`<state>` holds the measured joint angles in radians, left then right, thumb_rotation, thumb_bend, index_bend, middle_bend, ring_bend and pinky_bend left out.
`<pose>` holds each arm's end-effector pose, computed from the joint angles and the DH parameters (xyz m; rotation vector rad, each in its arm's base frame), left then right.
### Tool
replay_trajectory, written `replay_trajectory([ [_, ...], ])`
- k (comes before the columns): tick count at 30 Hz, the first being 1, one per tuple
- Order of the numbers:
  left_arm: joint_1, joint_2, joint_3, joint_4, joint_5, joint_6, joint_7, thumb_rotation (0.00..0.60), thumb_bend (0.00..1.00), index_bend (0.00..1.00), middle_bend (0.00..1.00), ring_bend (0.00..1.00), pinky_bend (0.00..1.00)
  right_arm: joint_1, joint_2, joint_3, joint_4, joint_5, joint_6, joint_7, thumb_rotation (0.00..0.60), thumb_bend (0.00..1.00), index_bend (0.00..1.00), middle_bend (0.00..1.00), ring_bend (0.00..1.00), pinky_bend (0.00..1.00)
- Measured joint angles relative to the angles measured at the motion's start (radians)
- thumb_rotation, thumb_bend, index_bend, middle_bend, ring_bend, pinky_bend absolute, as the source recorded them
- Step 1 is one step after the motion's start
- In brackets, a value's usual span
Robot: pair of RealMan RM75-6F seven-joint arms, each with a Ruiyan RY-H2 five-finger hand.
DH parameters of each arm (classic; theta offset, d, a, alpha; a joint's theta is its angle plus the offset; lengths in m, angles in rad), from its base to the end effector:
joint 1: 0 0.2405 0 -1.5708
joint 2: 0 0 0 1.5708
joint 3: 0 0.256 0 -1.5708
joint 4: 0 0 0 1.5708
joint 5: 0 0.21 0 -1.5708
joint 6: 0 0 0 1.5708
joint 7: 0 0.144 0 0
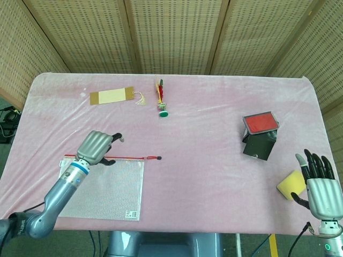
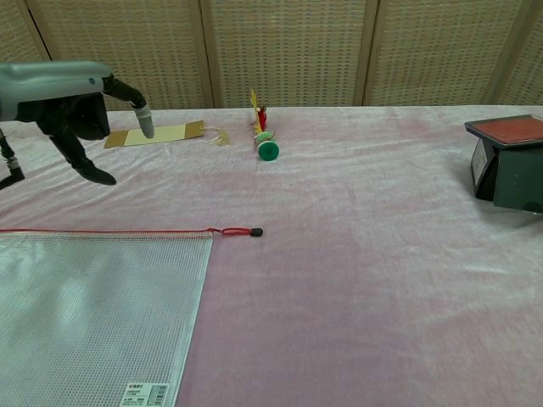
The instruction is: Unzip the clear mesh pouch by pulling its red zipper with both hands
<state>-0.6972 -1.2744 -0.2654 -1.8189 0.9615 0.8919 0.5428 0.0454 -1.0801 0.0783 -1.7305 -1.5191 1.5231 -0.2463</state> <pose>-0.1315 0.3308 0.0516 -1.8947 -0.9369 -0.8438 -0.2901 -0.1734 0.1690 1.3996 -0.7457 0.8026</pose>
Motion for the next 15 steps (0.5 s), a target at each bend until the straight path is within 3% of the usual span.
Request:
replay_trajectory([
  [3,-0.091,-0.073,-0.003,0.055,-0.115,-0.022,0.071,0.600,0.21,0.35,1.00,0.94,1.00,0.004,-0.004,0.002,0.005,0.012,-0.008,-0.006,0.600,0.00,0.00,0.00,0.00,0.00],
  [7,-0.184,-0.158,0.001,0.132,-0.228,-0.038,0.138,0.600,0.25,0.39,1.00,0.94,1.00,0.010,-0.008,0.007,0.012,0.034,-0.024,-0.008,0.600,0.00,0.00,0.00,0.00,0.00],
  [15,-0.326,-0.310,0.029,0.264,-0.368,-0.050,0.208,0.600,0.26,0.44,1.00,0.94,1.00,0.021,-0.007,0.017,0.026,0.066,-0.045,0.013,0.600,0.00,0.00,0.00,0.00,0.00],
])
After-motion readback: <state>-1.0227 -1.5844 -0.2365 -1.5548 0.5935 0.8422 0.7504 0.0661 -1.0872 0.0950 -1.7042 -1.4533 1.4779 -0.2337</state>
